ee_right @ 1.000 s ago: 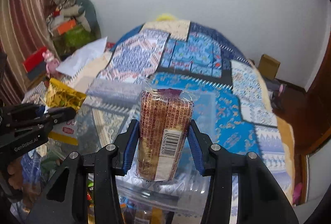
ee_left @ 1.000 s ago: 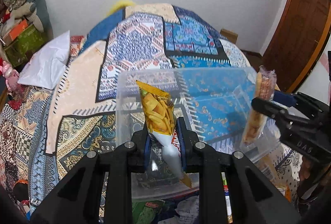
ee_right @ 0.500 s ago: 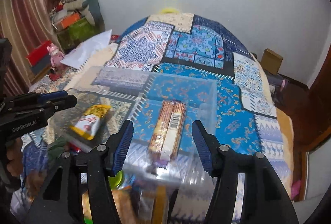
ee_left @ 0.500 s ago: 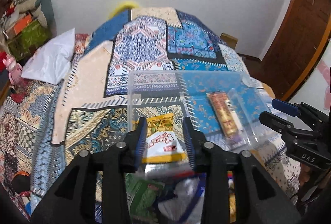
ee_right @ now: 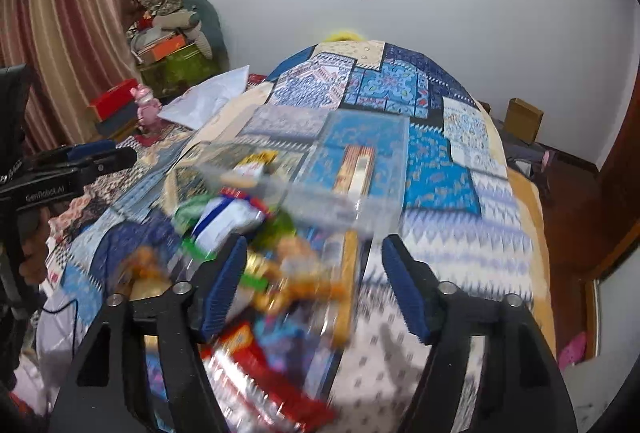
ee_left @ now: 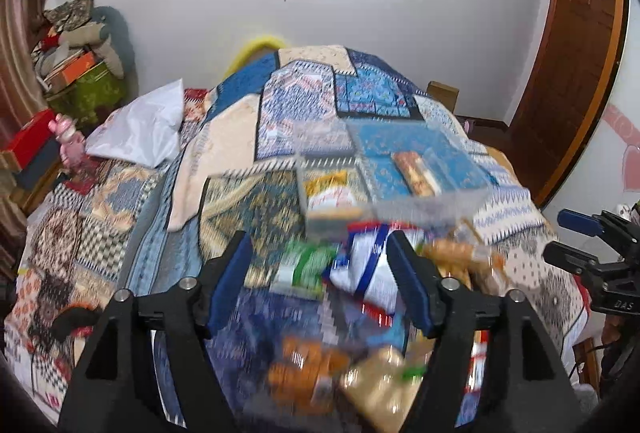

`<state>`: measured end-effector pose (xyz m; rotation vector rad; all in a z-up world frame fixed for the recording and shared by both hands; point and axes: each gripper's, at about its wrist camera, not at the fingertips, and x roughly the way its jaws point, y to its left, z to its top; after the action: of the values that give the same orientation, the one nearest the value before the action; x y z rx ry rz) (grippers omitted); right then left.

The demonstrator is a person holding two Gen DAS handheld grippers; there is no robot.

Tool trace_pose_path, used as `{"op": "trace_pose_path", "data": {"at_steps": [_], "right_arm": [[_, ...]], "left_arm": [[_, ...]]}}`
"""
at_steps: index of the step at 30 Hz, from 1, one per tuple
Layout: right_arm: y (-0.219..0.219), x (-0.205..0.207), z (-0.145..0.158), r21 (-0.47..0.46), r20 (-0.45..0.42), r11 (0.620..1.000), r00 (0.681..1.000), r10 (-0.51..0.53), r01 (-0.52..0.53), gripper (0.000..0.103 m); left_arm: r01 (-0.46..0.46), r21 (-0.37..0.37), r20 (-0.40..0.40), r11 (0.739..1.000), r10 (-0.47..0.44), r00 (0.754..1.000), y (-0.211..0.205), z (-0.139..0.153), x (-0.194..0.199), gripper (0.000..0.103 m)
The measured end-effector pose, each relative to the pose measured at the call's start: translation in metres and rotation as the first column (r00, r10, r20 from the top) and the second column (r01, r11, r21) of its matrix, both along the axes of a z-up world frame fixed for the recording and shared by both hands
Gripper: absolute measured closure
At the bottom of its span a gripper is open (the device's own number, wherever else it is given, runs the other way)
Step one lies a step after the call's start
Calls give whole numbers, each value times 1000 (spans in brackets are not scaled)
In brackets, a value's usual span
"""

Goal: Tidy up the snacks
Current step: 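Grasp the orange cookie bag with the left tool while the right tool grasps the red snack bag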

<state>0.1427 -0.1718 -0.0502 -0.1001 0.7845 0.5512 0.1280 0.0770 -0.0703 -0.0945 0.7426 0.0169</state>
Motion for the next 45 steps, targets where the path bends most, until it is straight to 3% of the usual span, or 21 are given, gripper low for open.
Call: {"op": "trace_pose_path", "data": {"at_steps": [6,19,22,30,36,45], "right_arm": [[0,-36,-26,8,-54,1000,998,26,-25,19],[28,-61,-87,-143,-201,978,972,125,-155,19],[28,-57,-96,-147,-208,978,971,117,-150,12],[24,-38,-111,-65,-276,992,958,85,-107,13],[17,-42,-105,-35,-266,995,961,77,-89,31],[0,-51,-83,12,-223,998,973,59,-57,32]], "left_arm": [[-20,14,-63,1000,21,998,4,-29,-36,32],[-63,-48,-193,997,53,980,20,-83,-61,32],[-62,-47,-211,997,51,976,19,-91,-56,32],[-37,-71,-209,997,21,978,14,-98,-42,32],[-39,-104,-203,994,17,979,17,-103,-32,31],[-81,-118,-236,990,51,970,28,-114,-22,31]]}}
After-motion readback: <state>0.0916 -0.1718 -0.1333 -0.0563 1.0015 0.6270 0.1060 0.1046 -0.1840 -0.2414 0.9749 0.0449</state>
